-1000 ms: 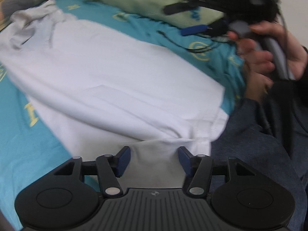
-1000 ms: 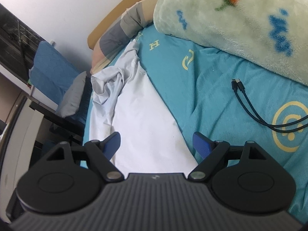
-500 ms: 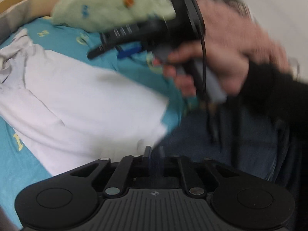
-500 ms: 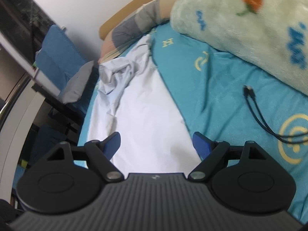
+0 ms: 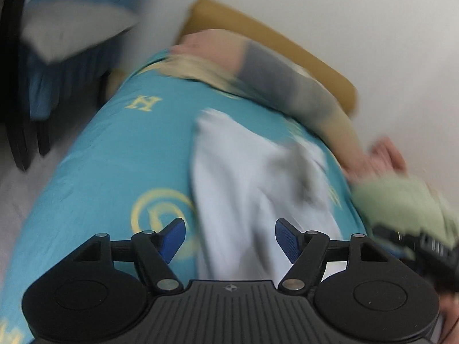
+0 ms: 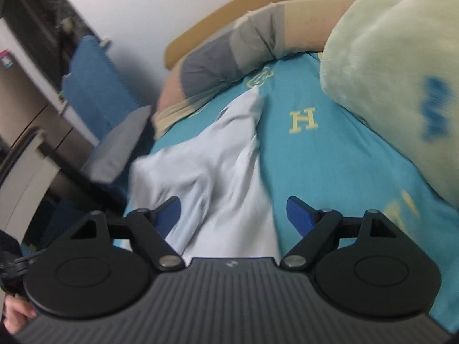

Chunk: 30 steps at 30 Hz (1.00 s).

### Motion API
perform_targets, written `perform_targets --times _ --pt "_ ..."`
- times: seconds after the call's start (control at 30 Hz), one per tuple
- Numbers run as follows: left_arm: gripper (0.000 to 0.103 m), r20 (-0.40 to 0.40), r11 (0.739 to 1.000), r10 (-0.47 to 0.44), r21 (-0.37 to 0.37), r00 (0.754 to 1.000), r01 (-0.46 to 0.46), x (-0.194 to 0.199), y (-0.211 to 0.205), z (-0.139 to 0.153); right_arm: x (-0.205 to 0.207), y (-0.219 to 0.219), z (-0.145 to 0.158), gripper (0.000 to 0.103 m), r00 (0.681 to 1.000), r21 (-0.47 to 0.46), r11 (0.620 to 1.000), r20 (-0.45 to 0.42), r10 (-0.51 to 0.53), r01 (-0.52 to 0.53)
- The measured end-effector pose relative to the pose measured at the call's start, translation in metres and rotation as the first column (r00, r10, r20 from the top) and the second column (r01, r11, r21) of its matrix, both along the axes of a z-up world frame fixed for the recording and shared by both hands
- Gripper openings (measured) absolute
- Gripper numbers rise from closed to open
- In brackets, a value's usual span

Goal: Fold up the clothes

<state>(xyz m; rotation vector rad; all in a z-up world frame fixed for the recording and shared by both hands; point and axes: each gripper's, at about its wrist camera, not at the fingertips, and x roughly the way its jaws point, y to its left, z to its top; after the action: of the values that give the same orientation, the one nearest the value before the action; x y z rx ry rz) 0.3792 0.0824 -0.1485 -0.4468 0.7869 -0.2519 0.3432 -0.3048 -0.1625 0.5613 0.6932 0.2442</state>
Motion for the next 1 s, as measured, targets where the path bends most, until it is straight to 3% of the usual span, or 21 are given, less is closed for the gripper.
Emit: perform_targets --times 0.1,0.2,0.3,0.33,0.37,0.4,0.43,0.47,0.7,0.87,0.9,1.0 --pt "0.07 0.011 0.994 0.028 -0.11 1.0 -0.027 0.04 0.0 -0.019 0.052 0.007 -0.023 0.082 1.0 0.008 1.0 0.004 -0.023 0.023" --pt "0.07 0.019 0.999 -0.029 -0.016 0.999 0.029 0.068 -0.027 -0.026 0.094 0.017 -0.041 0.081 0.999 0.026 1.0 0.033 -0.002 0.001" --pt "0.07 0.046 0.998 -0.053 0.039 0.998 0.052 0.086 -0.03 -0.028 0.117 0.033 -0.047 0.078 0.997 -0.047 0.999 0.077 0.002 0.002" --pt "0.061 0.044 0.998 -0.053 0.041 0.998 0.051 0.089 -0.031 -0.028 0.117 0.035 -0.041 0.073 0.996 -0.059 0.998 0.089 -0.001 0.006" --pt "0.051 0.032 0.997 -0.057 0.051 0.998 0.055 0.094 -0.032 -0.029 0.117 0.037 -0.034 0.049 0.995 -0.07 0.997 0.101 -0.003 0.011" --pt "0.023 0.016 0.996 -0.062 0.061 0.998 0.061 0.098 -0.033 -0.029 0.117 0.04 -0.028 0.036 0.994 -0.081 0.997 0.113 -0.006 0.015" --pt "0.012 -0.009 0.995 -0.071 0.073 0.997 0.071 0.101 -0.035 -0.028 0.117 0.042 -0.021 0.017 0.992 -0.093 0.995 0.125 -0.008 0.02" --pt "0.01 -0.003 0.994 -0.067 0.091 0.998 0.067 0.101 -0.037 -0.023 0.117 0.044 -0.015 0.012 0.991 -0.104 0.994 0.136 -0.01 0.025" --pt "0.007 0.208 0.978 -0.037 0.208 0.977 -0.007 0.089 -0.061 0.055 0.118 0.056 0.034 0.009 0.972 -0.187 0.98 0.232 -0.024 0.068" --pt "0.007 0.259 0.965 -0.025 0.257 0.966 -0.043 0.126 -0.079 0.08 0.136 0.056 0.069 0.009 0.946 -0.25 0.959 0.321 -0.048 0.134" --pt "0.008 0.265 0.962 -0.024 0.268 0.964 -0.05 0.134 -0.083 0.083 0.147 0.055 0.066 0.009 0.949 -0.254 0.958 0.311 -0.051 0.135" --pt "0.01 0.199 0.949 -0.024 0.312 0.98 -0.04 0.165 -0.089 0.049 0.179 0.053 0.044 0.011 0.963 -0.259 0.957 0.263 -0.058 0.128"
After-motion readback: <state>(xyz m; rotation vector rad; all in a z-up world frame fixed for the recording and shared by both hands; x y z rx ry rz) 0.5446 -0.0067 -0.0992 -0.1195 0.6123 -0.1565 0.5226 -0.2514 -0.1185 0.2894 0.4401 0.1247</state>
